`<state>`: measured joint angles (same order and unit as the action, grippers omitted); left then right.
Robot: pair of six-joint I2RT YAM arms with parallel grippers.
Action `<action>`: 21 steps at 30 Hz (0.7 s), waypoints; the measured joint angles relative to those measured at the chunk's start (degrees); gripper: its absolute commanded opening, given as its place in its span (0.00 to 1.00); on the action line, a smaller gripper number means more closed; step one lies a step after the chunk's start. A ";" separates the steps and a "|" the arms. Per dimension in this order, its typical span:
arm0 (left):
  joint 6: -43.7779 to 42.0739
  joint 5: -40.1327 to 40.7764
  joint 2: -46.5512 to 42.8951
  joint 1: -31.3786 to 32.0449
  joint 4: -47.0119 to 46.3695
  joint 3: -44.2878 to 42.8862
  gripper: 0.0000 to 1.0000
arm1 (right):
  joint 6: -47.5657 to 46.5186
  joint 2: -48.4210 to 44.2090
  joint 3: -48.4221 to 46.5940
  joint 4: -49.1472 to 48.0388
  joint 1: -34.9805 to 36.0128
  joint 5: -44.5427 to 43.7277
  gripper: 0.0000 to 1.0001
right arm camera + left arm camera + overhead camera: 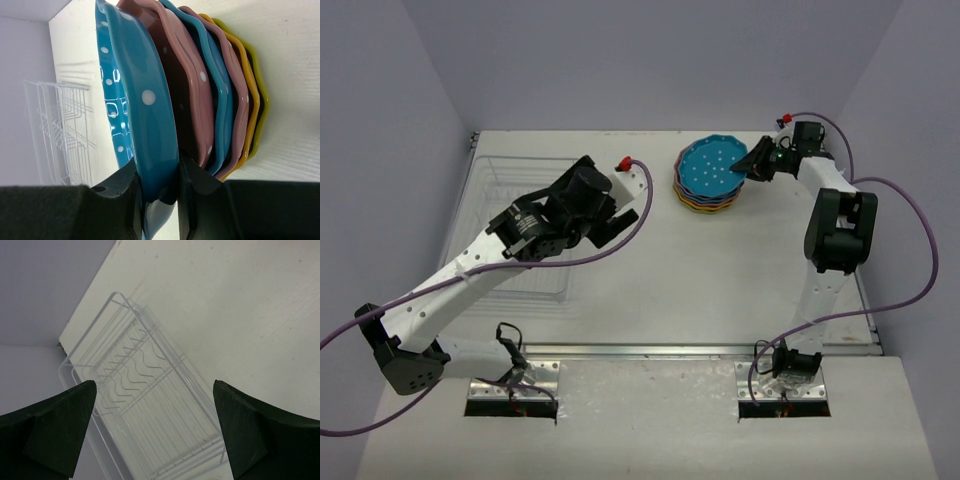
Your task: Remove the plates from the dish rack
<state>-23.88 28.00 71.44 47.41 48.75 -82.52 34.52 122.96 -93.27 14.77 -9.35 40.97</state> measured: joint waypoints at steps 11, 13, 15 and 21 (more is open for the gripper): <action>7.55 -8.25 -0.24 -9.23 3.24 -0.04 1.00 | -0.12 0.82 -6.04 0.53 0.22 0.49 0.89; 8.25 -9.43 -0.59 -10.37 3.60 -0.04 1.00 | -0.57 0.62 -7.25 1.17 0.22 -0.14 0.94; 9.02 -10.70 -0.97 -11.88 3.79 -0.04 1.00 | -1.33 0.19 -7.92 2.17 0.22 -0.84 0.98; 12.90 -18.92 -1.38 -21.18 4.60 0.03 1.00 | -7.44 -6.10 -10.04 8.66 0.22 -7.82 0.99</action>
<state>-10.99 9.08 70.06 26.23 53.34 -82.49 27.09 116.86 -103.30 23.43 -9.13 33.16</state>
